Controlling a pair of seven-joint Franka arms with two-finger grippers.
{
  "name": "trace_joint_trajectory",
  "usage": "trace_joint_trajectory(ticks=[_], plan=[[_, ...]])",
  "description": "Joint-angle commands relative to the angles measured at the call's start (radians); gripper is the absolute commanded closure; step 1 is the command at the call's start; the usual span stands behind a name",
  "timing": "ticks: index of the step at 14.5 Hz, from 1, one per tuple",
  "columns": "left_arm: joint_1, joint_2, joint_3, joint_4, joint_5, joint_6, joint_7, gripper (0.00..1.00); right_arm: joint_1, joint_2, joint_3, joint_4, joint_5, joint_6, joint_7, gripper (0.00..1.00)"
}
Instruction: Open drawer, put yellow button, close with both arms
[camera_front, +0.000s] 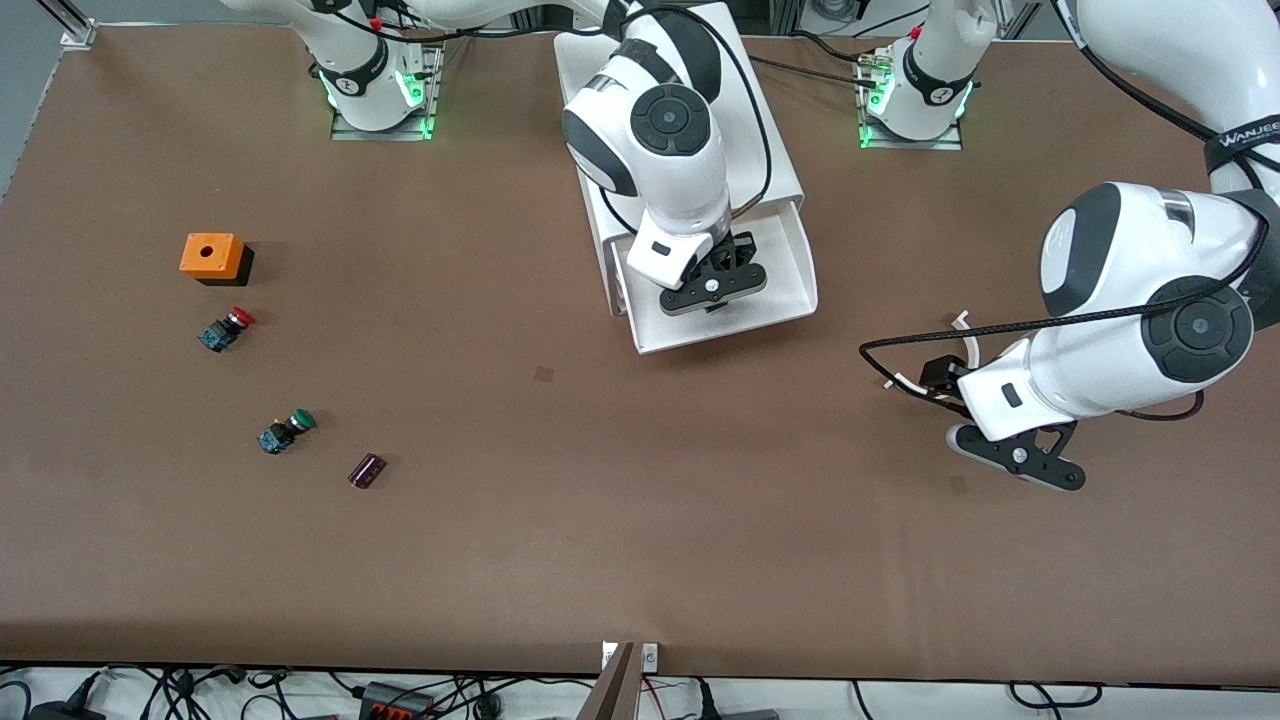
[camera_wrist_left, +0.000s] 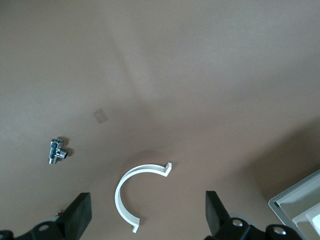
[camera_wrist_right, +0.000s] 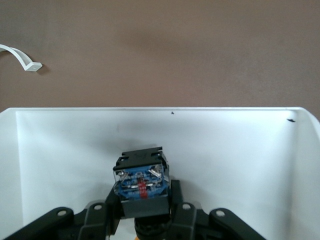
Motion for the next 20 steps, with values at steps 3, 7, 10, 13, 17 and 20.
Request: trace_joint_trajectory(ticks=[3, 7, 10, 13, 17, 20], plan=[[-0.004, 0.005, -0.001, 0.023, 0.018, -0.008, -0.053, 0.00, 0.002, 0.019, -0.008, 0.045, -0.011, -0.011, 0.104, 1.00], [0.001, 0.005, -0.001, 0.023, 0.018, -0.010, -0.076, 0.00, -0.008, 0.019, -0.006, 0.043, -0.011, -0.014, 0.117, 1.00], [0.003, 0.005, -0.001, 0.023, 0.016, -0.010, -0.076, 0.00, -0.012, 0.019, -0.005, 0.043, -0.011, -0.009, 0.112, 0.18], [0.003, 0.005, -0.001, 0.023, 0.016, -0.010, -0.075, 0.00, -0.011, 0.017, -0.016, 0.045, -0.012, -0.014, 0.114, 0.00], [0.001, 0.005, -0.006, 0.021, 0.016, -0.010, -0.088, 0.00, -0.015, 0.008, -0.016, 0.094, -0.006, -0.021, 0.119, 0.00], [-0.008, 0.003, -0.018, 0.023, 0.004, -0.010, -0.227, 0.00, -0.093, -0.009, -0.011, 0.155, -0.001, -0.047, 0.117, 0.00]])
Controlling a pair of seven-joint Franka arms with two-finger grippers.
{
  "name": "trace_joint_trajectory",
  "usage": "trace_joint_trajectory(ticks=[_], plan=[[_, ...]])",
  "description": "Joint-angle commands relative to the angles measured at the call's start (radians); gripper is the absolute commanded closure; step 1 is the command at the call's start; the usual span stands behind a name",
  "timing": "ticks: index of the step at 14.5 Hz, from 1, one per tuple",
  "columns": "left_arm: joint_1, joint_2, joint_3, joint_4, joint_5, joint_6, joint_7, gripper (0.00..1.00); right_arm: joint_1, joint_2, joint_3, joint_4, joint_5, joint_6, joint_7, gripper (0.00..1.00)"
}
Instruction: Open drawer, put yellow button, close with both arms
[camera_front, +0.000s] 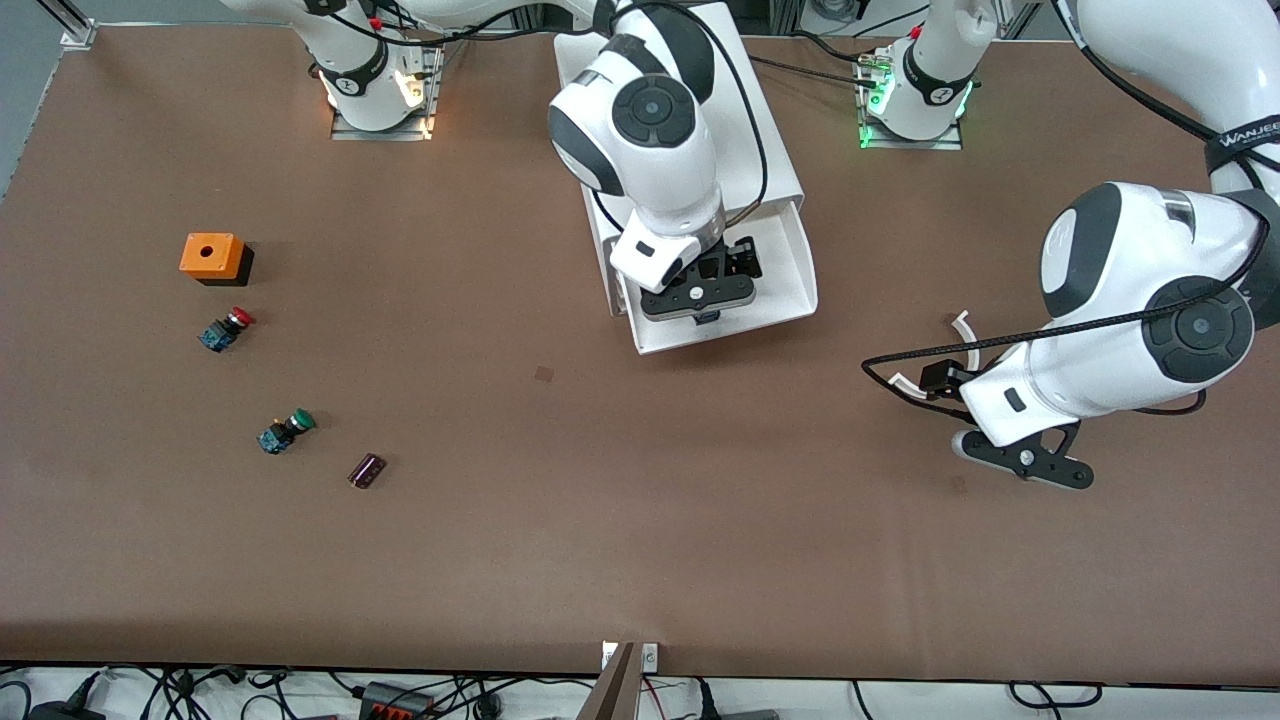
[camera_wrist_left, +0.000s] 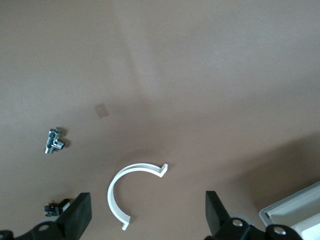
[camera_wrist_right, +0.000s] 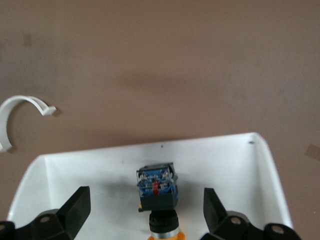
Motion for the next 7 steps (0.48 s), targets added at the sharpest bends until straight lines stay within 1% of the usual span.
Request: trace_joint_trajectory(ticks=[1, 4, 6, 7], plan=[[-0.008, 0.003, -0.020, 0.023, -0.018, -0.008, -0.158, 0.00, -0.098, -0.021, 0.014, 0.059, 0.000, -0.060, 0.007, 0.00], [-0.014, 0.003, -0.021, 0.020, -0.109, -0.002, -0.303, 0.00, -0.216, -0.064, 0.005, 0.055, -0.020, -0.199, -0.038, 0.00], [-0.057, 0.009, -0.021, 0.017, -0.120, 0.012, -0.390, 0.00, -0.287, -0.084, -0.006, 0.008, -0.076, -0.288, -0.181, 0.00], [-0.086, 0.011, -0.021, 0.004, -0.117, 0.041, -0.430, 0.00, -0.333, -0.095, -0.010, -0.020, -0.099, -0.325, -0.242, 0.00]])
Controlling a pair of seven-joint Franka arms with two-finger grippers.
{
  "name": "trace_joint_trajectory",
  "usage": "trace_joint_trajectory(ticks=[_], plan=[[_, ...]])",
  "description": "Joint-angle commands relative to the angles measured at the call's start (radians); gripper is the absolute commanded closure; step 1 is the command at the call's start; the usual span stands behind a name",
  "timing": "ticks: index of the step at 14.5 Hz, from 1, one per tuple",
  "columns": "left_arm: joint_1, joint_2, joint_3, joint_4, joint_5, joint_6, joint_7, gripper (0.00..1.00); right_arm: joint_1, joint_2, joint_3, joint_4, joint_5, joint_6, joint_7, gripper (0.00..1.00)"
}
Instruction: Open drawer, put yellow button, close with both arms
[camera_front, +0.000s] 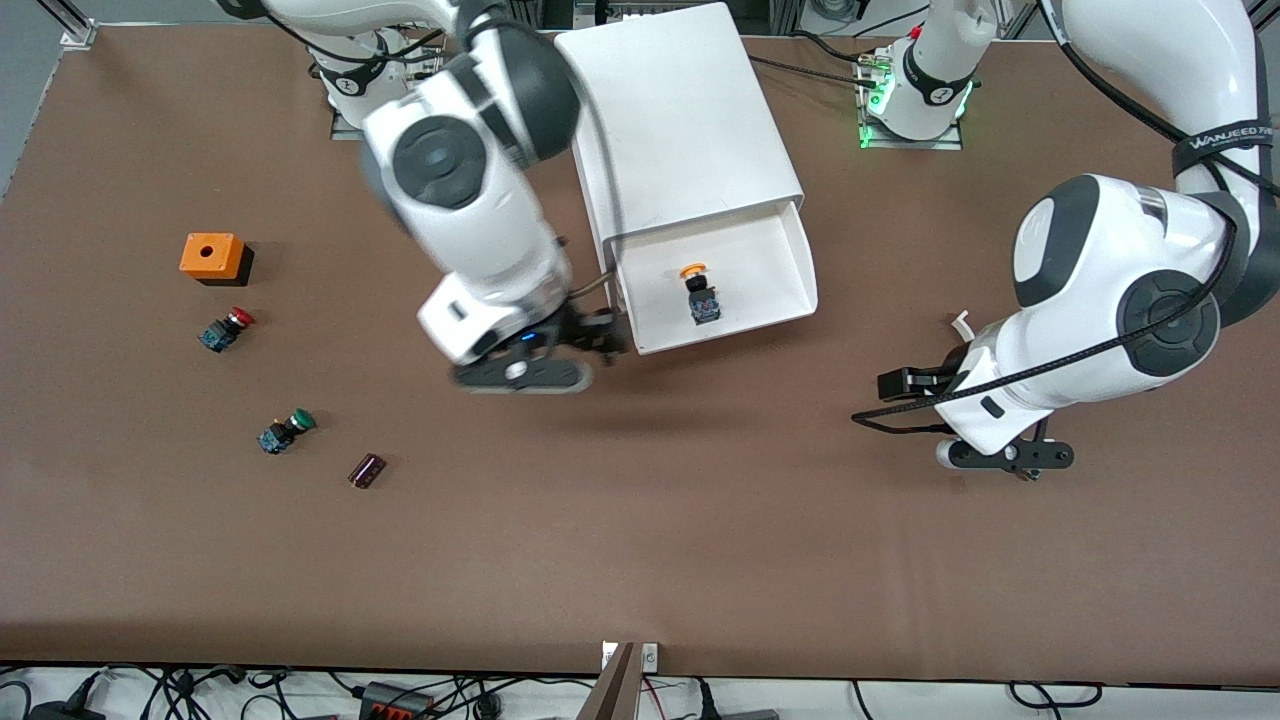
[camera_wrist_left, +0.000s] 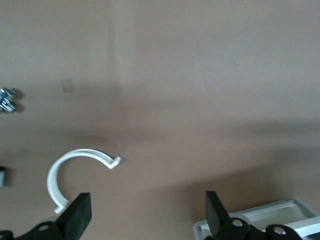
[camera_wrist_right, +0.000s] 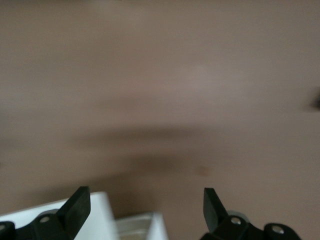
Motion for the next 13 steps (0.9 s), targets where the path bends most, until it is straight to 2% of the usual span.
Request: trace_joint_trajectory(ticks=[1, 4, 7, 9, 13], plan=[[-0.081, 0.010, 0.002, -0.026, -0.010, 0.071, -0.132, 0.00, -0.130, -0.038, 0.002, -0.091, -0.054, -0.080, -0.147, 0.00], [-0.162, 0.019, 0.004, -0.067, -0.002, 0.158, -0.251, 0.00, -0.302, -0.097, 0.003, -0.179, -0.044, -0.086, -0.374, 0.00], [-0.230, 0.022, 0.004, -0.120, 0.001, 0.205, -0.348, 0.00, -0.435, -0.121, 0.000, -0.170, -0.044, -0.097, -0.460, 0.00], [-0.276, 0.025, 0.005, -0.155, 0.007, 0.217, -0.422, 0.00, -0.489, -0.141, -0.001, -0.170, -0.047, -0.099, -0.506, 0.00], [-0.290, 0.007, 0.002, -0.229, 0.007, 0.257, -0.433, 0.00, -0.527, -0.198, 0.000, -0.168, -0.056, -0.131, -0.508, 0.00]])
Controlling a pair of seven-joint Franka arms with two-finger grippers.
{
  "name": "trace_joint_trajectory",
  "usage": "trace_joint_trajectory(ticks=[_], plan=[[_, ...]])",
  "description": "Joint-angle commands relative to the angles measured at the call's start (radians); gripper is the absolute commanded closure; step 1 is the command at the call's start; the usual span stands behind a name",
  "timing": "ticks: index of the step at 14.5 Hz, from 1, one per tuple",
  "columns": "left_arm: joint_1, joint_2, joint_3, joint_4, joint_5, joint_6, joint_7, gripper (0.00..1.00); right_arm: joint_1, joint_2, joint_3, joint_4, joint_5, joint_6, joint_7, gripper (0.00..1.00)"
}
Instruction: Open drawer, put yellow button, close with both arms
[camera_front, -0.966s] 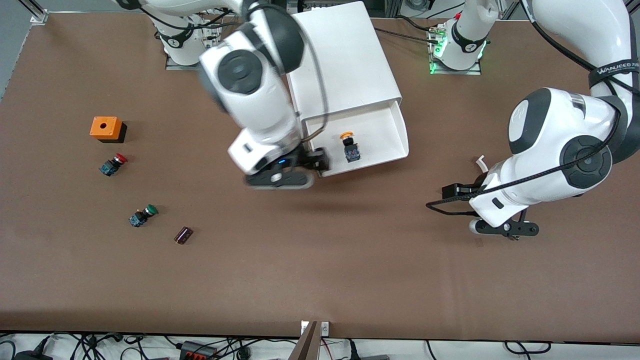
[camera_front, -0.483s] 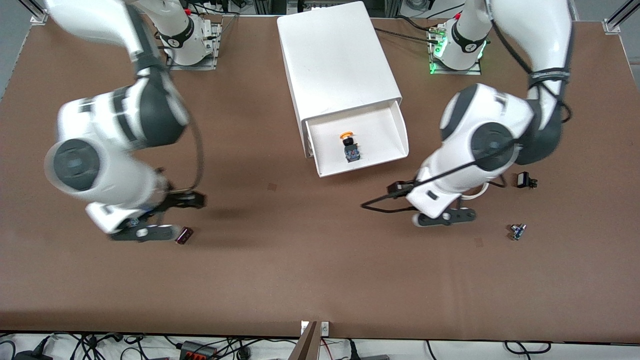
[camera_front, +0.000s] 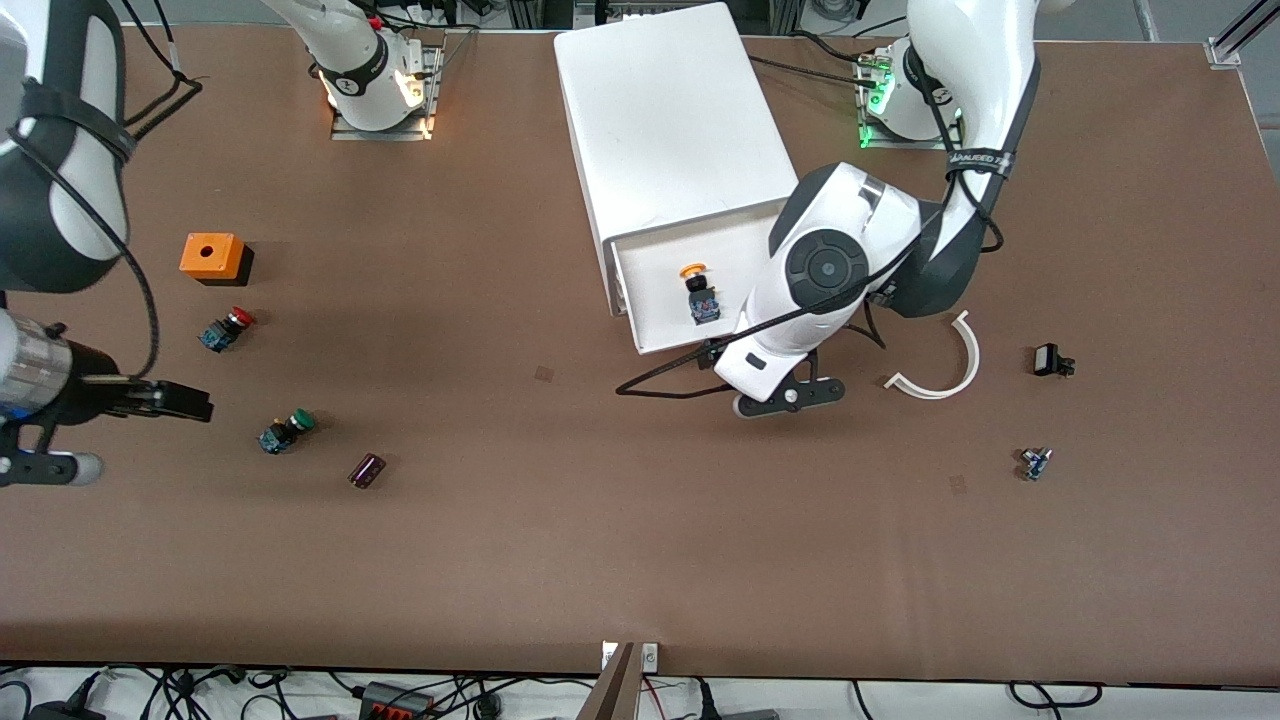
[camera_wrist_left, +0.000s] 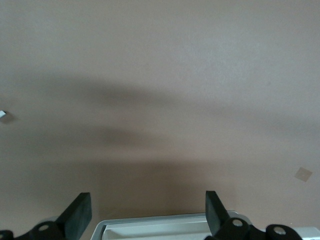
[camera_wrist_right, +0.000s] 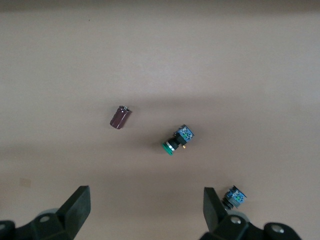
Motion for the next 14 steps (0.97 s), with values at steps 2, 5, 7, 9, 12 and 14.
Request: trace_joint_trajectory(ticks=[2, 5, 7, 9, 12, 14], plan=[[-0.021, -0.038, 0.008, -0.072, 0.009, 0.023, -0.014, 0.00, -0.038, -0.081, 0.019, -0.046, -0.001, -0.040, -0.011, 0.00], [-0.016, -0.091, -0.018, -0.159, -0.006, 0.022, -0.025, 0.00, -0.055, -0.165, 0.019, -0.142, 0.001, -0.036, -0.031, 0.00], [-0.012, -0.142, -0.039, -0.230, -0.034, 0.022, -0.031, 0.00, -0.070, -0.240, 0.021, -0.250, -0.001, -0.004, -0.031, 0.00], [-0.024, -0.174, -0.042, -0.279, -0.066, 0.022, -0.037, 0.00, -0.101, -0.274, 0.036, -0.299, -0.001, 0.039, -0.075, 0.00], [-0.055, -0.180, -0.053, -0.304, -0.066, 0.019, -0.064, 0.00, -0.097, -0.291, 0.035, -0.299, -0.008, 0.021, -0.090, 0.00], [-0.056, -0.176, -0.090, -0.310, -0.066, 0.022, -0.083, 0.00, -0.094, -0.305, 0.036, -0.315, -0.010, 0.010, -0.086, 0.00]])
